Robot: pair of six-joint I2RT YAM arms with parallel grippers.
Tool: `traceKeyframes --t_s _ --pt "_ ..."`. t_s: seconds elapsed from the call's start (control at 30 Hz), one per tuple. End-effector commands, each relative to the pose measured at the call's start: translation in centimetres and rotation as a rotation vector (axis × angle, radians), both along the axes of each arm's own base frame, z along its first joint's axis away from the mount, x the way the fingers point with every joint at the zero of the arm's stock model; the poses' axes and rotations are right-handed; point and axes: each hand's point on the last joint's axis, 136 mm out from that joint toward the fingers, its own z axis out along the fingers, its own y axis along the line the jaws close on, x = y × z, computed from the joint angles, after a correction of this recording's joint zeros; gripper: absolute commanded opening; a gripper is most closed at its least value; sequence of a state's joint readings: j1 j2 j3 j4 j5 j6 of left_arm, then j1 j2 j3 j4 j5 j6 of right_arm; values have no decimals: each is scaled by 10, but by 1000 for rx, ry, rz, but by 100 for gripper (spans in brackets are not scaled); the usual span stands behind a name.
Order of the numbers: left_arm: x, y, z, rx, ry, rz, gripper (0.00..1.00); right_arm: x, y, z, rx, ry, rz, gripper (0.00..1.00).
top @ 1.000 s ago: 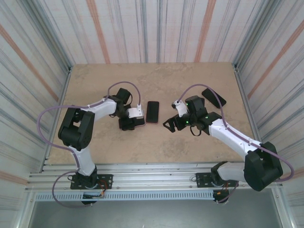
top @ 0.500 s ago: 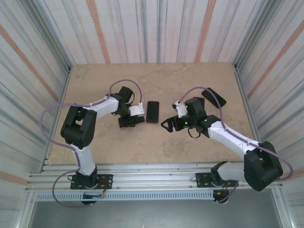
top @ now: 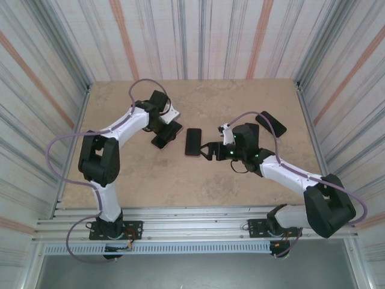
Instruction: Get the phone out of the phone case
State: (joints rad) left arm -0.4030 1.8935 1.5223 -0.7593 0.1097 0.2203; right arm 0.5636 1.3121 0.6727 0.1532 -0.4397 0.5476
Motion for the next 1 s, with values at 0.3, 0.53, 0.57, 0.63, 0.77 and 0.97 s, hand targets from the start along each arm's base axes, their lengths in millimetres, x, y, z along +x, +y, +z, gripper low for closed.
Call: traceKeyframes --t_s 0.3,0.53,0.57,0.63,0.77,0.97 --pt "-6 -15 97 -207 -99 403 64 32 71 41 242 -11 5 90" --pt "-5 -21 115 -262 -153 447 63 39 97 39 267 22 28 80" --pt "-4 -22 117 -267 -153 449 63 41 101 37 275 31 29 78" --pt "-5 -24 119 -276 -152 451 62 44 104 37 290 39 27 72" --pt "-6 -27 121 -293 -161 461 62 50 114 40 313 57 40 54" --pt "-5 -28 123 -299 -175 464 62 56 124 40 318 68 42 39"
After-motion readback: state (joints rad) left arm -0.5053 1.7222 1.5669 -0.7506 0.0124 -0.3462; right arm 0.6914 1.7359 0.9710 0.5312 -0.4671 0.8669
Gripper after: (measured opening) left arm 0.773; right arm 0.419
